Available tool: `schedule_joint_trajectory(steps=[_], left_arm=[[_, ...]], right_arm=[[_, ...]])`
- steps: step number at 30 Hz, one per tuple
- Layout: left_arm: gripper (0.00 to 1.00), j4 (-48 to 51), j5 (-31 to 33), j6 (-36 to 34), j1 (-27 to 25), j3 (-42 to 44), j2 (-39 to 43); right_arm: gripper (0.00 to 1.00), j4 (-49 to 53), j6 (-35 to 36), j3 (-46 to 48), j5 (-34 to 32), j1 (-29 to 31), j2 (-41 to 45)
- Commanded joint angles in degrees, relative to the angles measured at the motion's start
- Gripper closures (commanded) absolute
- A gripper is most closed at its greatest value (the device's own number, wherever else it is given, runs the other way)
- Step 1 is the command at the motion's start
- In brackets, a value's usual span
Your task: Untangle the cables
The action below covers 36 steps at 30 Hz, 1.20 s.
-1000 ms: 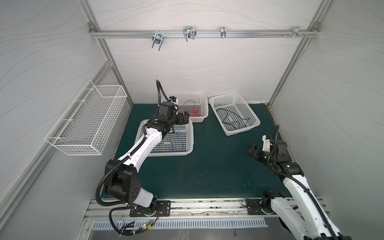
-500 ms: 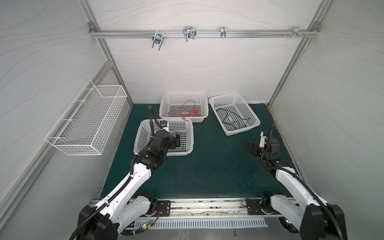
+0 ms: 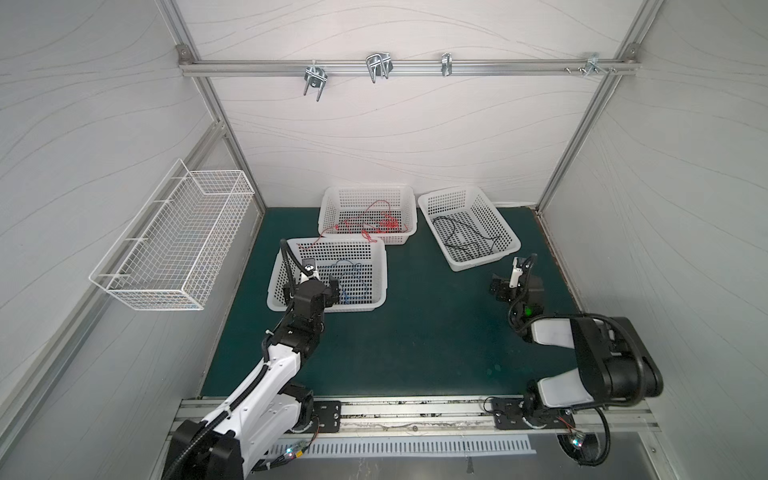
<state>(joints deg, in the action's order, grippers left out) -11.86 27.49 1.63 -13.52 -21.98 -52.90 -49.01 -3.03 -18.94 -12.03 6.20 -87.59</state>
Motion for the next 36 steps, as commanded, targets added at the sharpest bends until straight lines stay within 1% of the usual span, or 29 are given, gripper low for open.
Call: schedule_joint_trajectory(steps=[1,2,4,6,9,15,17,19,22,24,25,26,28,30,32,35,36], left_arm=[[0.01,-14.43,-2.08,-0.85,1.72,1.70,-4.64],[0.01,-15.56,-2.32,-1.24,2.06,1.74,-6.25],[0.01,-19.11,-3.44,-1.99,2.73,2.26,-9.80],[0.01,-23.07,-5.15,-1.76,3.87,2.97,-12.61],[0.01,-29.42,-7.12,-1.04,5.61,3.78,-16.78],[0.01,-35.06,-9.52,-2.82,8.00,1.90,-25.76],[0.01,-32.51,-10.97,-3.04,8.39,0.28,-26.80],[0.01,-33.71,-10.86,-3.65,8.42,-0.26,-28.83],[0.02,-42.20,-9.29,-4.09,8.81,0.48,-34.41],[0.03,-37.59,-12.41,-0.80,11.06,0.36,-33.17],[0.04,-41.53,-12.40,-0.40,11.48,1.24,-34.96],[0.03,-47.60,-11.27,-1.69,11.50,1.93,-37.42],[0.02,-37.32,-12.01,0.15,11.53,-0.19,-34.43],[0.01,-40.89,-9.71,-0.59,11.67,-1.23,-37.23],[0.00,-36.40,-9.93,0.85,11.84,-1.80,-35.78],[0.00,-39.16,-9.66,0.37,11.85,-1.41,-36.66],[0.00,-38.57,-9.70,0.56,11.85,-1.41,-36.43]], right_arm=[[0.01,-8.92,5.26,-0.15,2.88,2.09,-1.69],[0.01,-3.81,5.43,-1.44,3.85,2.42,-0.93],[0.01,-4.73,6.66,-2.91,3.25,2.99,-2.97],[0.01,1.71,4.68,-5.20,4.67,1.71,-1.96],[0.01,3.88,3.38,-6.50,7.48,-0.26,-2.33],[0.01,4.18,3.05,-6.73,8.58,-0.80,-2.35],[0.01,4.24,3.16,-6.72,8.63,-0.84,-2.32],[0.01,4.14,3.11,-6.64,8.64,-0.84,-2.31],[0.01,4.27,3.08,-6.70,8.85,-0.84,-2.28],[0.01,4.27,3.08,-6.73,8.90,-0.90,-2.31],[0.01,4.28,3.05,-6.68,8.92,-0.94,-2.27],[0.01,4.28,3.10,-6.72,8.88,-0.98,-2.28],[0.01,4.34,3.12,-6.80,8.92,-0.93,-2.32],[0.01,4.39,3.03,-6.79,9.12,-0.99,-2.39],[0.01,4.46,3.03,-6.88,9.17,-1.02,-2.41],[0.01,4.49,3.03,-6.90,9.25,-1.08,-2.43],[0.01,4.45,3.03,-6.94,9.31,-1.10,-2.42]])
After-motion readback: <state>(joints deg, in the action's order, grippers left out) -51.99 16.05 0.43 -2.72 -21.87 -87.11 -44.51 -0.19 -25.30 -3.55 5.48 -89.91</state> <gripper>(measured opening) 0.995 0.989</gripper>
